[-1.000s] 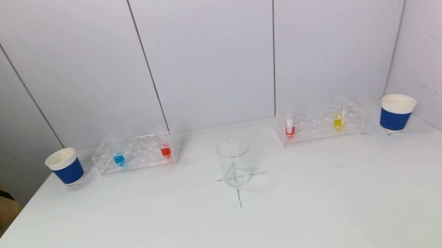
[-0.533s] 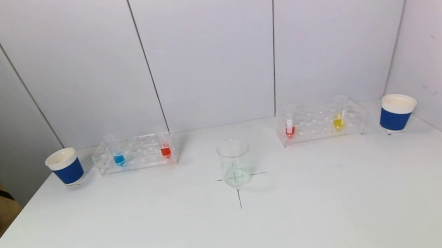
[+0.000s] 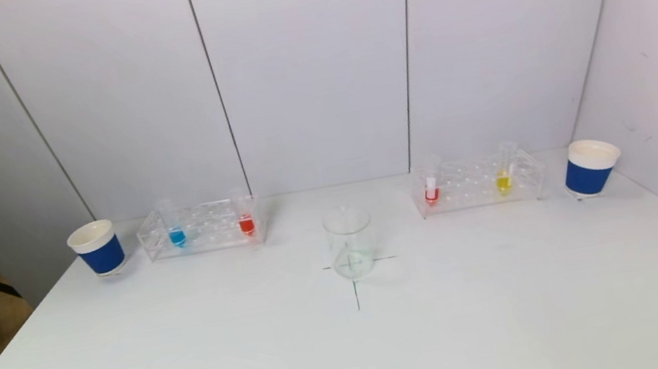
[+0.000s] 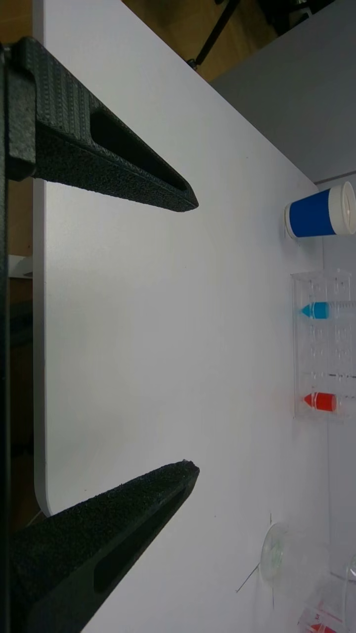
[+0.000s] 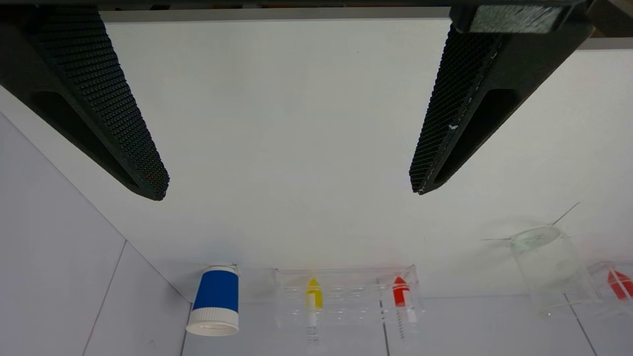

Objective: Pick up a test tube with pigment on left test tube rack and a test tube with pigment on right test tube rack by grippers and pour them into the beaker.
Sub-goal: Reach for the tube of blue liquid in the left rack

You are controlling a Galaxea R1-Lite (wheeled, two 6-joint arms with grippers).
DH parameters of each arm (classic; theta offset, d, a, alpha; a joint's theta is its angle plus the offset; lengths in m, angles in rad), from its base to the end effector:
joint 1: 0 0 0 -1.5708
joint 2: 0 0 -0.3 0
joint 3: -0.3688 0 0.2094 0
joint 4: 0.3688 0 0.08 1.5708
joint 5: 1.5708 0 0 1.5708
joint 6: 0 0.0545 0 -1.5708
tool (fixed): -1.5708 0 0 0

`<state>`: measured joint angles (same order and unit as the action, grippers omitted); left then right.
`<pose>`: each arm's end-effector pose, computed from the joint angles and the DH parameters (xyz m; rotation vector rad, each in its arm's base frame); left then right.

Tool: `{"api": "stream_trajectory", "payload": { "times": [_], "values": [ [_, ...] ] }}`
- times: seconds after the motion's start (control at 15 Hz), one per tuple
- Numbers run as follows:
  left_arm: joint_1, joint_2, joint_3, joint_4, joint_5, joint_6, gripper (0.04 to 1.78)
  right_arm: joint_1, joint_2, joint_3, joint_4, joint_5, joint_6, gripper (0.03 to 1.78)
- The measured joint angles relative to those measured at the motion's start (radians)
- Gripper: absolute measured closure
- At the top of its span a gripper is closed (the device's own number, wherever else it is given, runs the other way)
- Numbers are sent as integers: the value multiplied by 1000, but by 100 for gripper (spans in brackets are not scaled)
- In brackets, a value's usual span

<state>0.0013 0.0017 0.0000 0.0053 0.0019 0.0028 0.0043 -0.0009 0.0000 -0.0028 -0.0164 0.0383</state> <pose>0.0299 0.0001 0.0747 0.0028 0.0070 0.0032 0.0297 -0.0008 0.0759 0.0383 -0.0039 -0.0120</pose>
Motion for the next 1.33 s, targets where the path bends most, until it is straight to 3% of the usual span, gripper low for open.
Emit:
{"api": "stream_trajectory", "payload": {
  "times": [0.93,1.33],
  "values": [
    [0,0,-5,-1,8,16,6,0,0,0,0,0,0,4],
    [-1,1,-179,78,-1,68,6,0,0,0,0,0,0,4]
  ]
}}
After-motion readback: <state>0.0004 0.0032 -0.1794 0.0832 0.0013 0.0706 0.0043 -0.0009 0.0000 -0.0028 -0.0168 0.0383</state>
